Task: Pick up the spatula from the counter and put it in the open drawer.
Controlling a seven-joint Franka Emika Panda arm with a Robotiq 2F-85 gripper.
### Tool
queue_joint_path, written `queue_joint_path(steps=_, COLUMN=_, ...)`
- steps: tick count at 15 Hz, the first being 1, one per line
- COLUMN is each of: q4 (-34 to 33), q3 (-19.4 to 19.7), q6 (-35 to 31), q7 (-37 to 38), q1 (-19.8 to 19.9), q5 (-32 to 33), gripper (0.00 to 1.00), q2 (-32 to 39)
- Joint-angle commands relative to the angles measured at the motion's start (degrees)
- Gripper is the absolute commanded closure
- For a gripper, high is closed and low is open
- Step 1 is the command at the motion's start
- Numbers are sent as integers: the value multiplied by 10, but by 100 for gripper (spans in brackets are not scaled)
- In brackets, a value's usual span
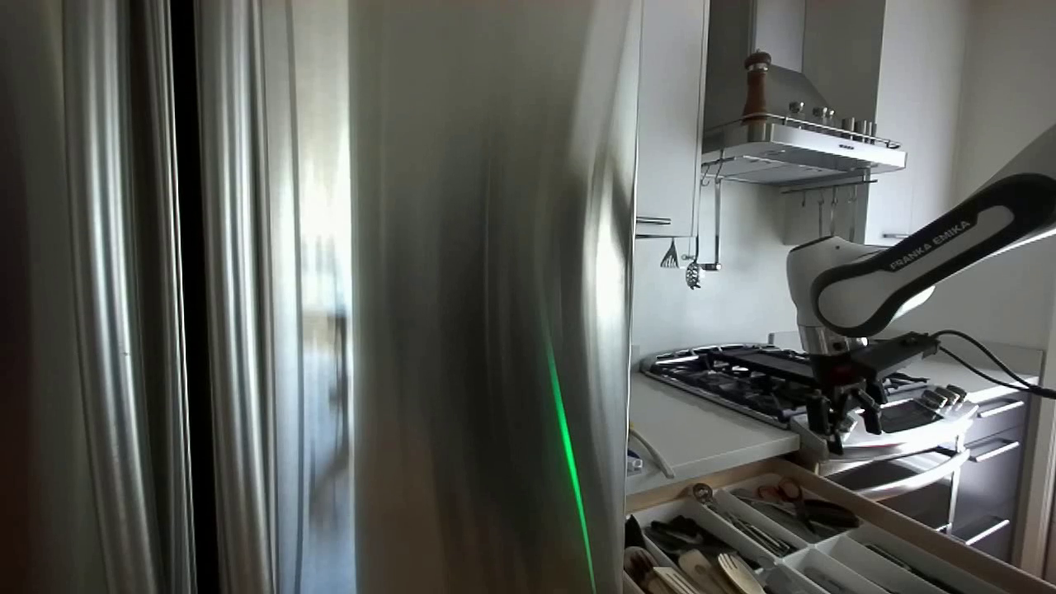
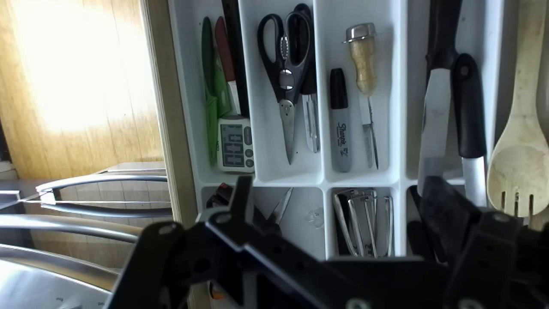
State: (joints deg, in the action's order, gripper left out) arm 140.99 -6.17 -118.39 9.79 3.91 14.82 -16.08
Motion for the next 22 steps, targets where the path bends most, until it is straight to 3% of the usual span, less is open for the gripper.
queue_joint_path(steps=1, q4=-1, q3=11, q6=2, q7=3, q1=-12, q5=3, gripper=0, q2=0)
queue_joint_path(steps=8, q4=-1, q3=11, q6=2, q7=3, q1=-12, q5=3, gripper=0, q2=0)
queue_joint_path(steps=11, q4=-35, q3=-10, q6=-6, q7=51, q1=-41, q5=-58, gripper=0, q2=32)
queue_joint_path(steps=15, q4=-115, q3=-38, q6=-40, q7=118, q1=-78, q5=-123, gripper=0, q2=104)
queue_joint_path(steps=22, q4=-284, q3=-24, q6=-153, q7=202, q1=-100, q5=-105, gripper=0, q2=273)
